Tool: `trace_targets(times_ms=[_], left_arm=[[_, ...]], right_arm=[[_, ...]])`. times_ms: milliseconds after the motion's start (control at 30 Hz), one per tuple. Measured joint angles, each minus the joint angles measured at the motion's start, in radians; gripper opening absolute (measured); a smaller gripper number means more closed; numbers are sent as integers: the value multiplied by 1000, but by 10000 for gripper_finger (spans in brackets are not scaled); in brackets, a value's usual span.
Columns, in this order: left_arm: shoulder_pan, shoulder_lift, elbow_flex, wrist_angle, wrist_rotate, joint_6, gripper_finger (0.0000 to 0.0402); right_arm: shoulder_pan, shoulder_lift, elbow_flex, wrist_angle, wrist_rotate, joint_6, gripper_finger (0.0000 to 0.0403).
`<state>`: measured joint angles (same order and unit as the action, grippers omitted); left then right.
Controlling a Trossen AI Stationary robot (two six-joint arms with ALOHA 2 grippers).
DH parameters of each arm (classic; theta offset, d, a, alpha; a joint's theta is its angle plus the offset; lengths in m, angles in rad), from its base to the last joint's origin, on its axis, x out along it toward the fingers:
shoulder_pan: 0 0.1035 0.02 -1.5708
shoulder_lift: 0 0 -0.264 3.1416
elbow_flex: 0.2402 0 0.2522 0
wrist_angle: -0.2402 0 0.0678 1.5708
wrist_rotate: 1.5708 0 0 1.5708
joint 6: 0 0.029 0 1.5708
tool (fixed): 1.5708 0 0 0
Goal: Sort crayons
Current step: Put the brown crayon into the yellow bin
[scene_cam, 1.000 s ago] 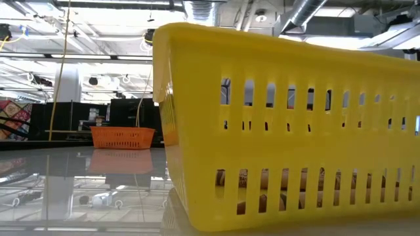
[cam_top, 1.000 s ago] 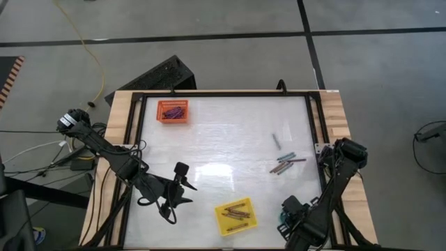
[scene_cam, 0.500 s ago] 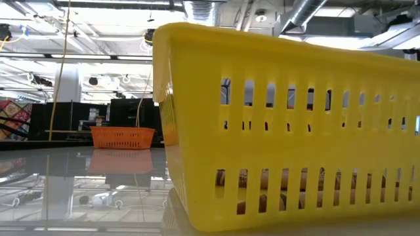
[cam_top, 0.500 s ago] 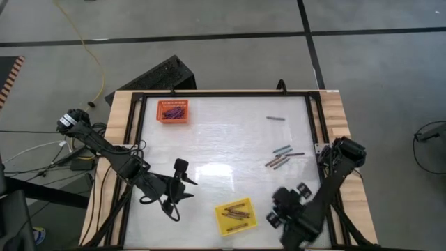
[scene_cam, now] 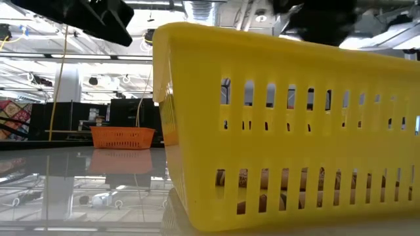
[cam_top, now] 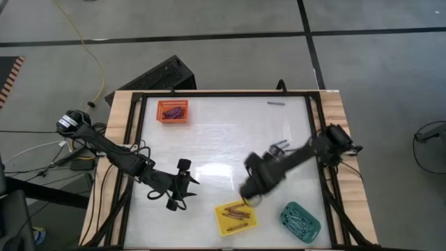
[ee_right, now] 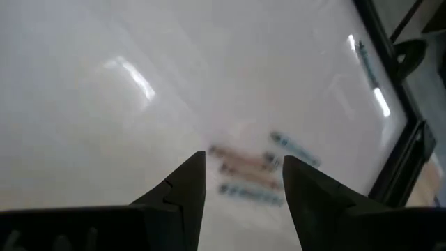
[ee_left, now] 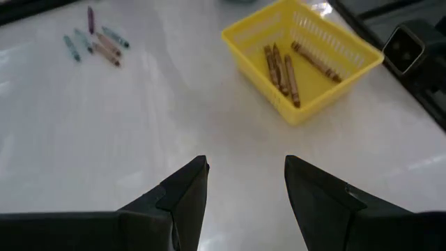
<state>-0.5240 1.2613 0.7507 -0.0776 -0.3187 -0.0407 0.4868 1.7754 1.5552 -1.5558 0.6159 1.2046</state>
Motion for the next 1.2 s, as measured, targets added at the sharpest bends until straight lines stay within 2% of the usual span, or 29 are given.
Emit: trace_targets(times_ms=[333, 433, 600, 767, 900, 1000, 1200], left_arm=[[10, 0, -81, 134, 27, -17, 181], [11, 1, -86, 130, 28, -20, 181], [14, 1, -86, 128, 28, 15, 181], [43, 1, -86, 128, 30, 51, 181], [73, 1, -86, 127, 29, 45, 181], [79, 1, -86, 123, 29, 10, 181], [71, 1, -86, 111, 30, -60, 181]], right_arm=[[-383, -110, -149, 250, -14, -475, 175], [-510, -167, -228, 349, -76, -599, 172], [-686, -260, -369, 466, -240, -804, 171], [-865, -318, -466, 496, -251, -969, 171], [-1029, -316, -490, 593, -274, -1083, 171], [-1118, -295, -491, 673, -348, -1156, 171], [-1201, -237, -491, 752, -442, -1249, 171]])
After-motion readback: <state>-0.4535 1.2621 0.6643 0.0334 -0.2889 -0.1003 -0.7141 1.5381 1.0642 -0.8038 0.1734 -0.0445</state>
